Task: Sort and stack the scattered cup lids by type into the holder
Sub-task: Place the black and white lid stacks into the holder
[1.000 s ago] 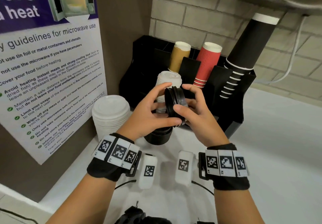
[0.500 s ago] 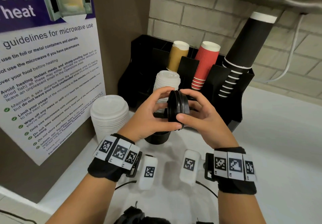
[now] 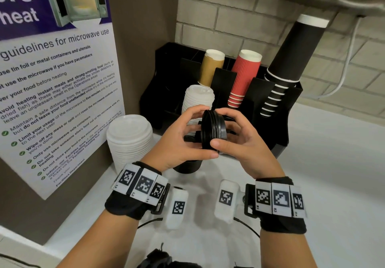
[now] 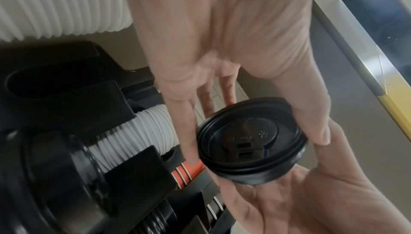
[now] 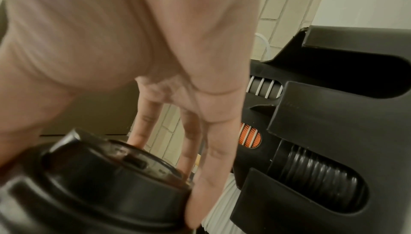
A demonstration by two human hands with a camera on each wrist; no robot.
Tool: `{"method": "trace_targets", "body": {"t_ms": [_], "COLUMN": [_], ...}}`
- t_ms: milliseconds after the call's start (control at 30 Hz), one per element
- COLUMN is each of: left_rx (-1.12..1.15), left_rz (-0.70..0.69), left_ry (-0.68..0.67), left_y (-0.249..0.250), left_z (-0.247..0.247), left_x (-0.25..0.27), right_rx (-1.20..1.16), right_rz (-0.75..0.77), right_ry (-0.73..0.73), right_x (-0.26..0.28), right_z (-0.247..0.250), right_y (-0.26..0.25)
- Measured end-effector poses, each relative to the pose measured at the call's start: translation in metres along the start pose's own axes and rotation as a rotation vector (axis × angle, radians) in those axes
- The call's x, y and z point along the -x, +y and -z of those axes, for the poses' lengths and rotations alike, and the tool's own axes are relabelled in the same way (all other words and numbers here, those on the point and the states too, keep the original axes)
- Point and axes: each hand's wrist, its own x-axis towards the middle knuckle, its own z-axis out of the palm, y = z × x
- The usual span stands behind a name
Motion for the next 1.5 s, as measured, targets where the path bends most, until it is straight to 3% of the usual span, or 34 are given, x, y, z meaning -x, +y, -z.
{"method": "trace_targets", "body": {"t_ms": [233,367,467,567,700,800,967,1333,1400,1500], "left_rx": [-0.011,-0.088,-0.123,-0.129,-0.15,-0.157,-0.166,-0.183,-0.191,-0.198], "left_rz": [-0.013,-0.022,-0.078,-0.106,-0.112,-0.108,-0.104,-0.095,-0.099,-0.099], "left_ry": [0.025,0.209,0.332,0.382,0.389,0.391,0.403,0.406,0.409,0.416], "left_y": [-0.002,0.003,0.009,0.015,0.018,0.017,0.016,0.017,0.018,0.019], "left_z": [0.002,0.01,0.019,0.025,0.026,0.026,0.027,0.025,0.026,0.027], "left_x": [-0.002,-0.004,-0.008,-0.01,-0.011,-0.011,-0.01,-0.009,-0.009,-0.01], "right_rx": [0.021,0.017,0.213,0.491,1.026,1.15,1.248,1.635,1.572,1.176], "right_rz": [0.019,0.106,0.136,0.034,-0.126,-0.187,-0.207,-0.196,-0.096,0.177], "right_ry": [0.021,0.274,0.429,0.339,0.081,-0.06,-0.152,-0.106,-0.025,0.102], "right_x": [-0.008,-0.032,-0.057,-0.081,-0.101,-0.106,-0.102,-0.081,-0.076,-0.066], "right_z": [-0.002,0.022,0.051,0.068,0.07,0.063,0.055,0.04,0.035,0.012], "right_y": [-0.001,-0.006,-0.005,0.007,0.02,0.024,0.027,0.027,0.02,0.012]}}
